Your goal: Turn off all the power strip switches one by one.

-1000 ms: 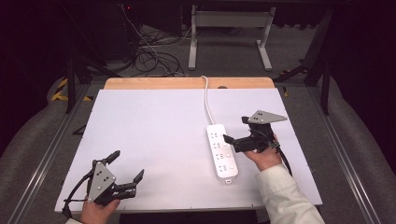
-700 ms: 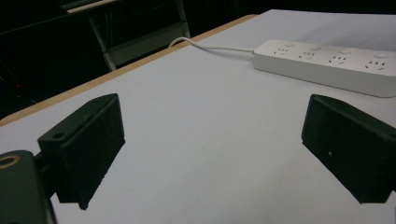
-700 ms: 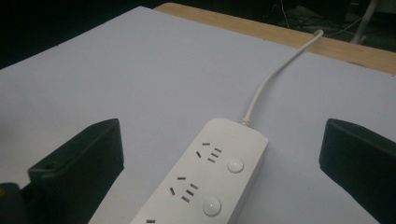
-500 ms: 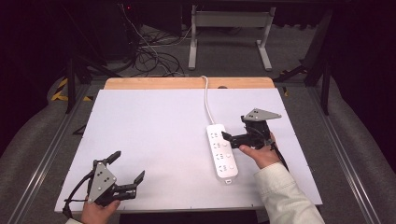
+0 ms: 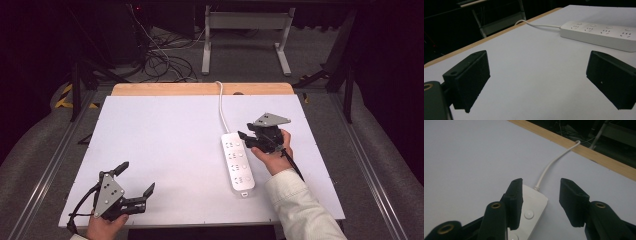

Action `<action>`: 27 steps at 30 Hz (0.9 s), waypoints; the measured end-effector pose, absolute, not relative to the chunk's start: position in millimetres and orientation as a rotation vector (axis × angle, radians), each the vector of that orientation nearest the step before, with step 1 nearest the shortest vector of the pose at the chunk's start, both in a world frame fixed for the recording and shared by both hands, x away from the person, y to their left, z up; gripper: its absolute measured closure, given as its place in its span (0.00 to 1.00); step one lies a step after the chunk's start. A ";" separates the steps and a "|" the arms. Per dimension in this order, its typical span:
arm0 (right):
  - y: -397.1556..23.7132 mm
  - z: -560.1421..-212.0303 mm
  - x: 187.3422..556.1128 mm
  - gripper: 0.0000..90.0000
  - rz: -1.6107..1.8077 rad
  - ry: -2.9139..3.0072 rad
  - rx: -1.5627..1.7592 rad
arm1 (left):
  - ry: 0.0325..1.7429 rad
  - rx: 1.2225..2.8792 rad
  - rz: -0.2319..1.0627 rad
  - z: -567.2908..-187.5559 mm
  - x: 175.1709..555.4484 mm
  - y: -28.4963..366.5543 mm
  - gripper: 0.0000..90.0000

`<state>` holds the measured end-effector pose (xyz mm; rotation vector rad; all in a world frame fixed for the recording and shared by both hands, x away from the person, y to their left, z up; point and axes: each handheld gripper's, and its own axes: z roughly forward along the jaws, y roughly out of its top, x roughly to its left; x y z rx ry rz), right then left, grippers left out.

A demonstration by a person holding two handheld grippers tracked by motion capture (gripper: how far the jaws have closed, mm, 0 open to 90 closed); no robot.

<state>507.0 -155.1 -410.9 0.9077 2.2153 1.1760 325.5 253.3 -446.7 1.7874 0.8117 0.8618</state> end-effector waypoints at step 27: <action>-134.8 -430.8 531.8 1.00 0.998 2.487 0.912 | 0.809 1.798 0.866 -447.1 326.4 253.5 0.06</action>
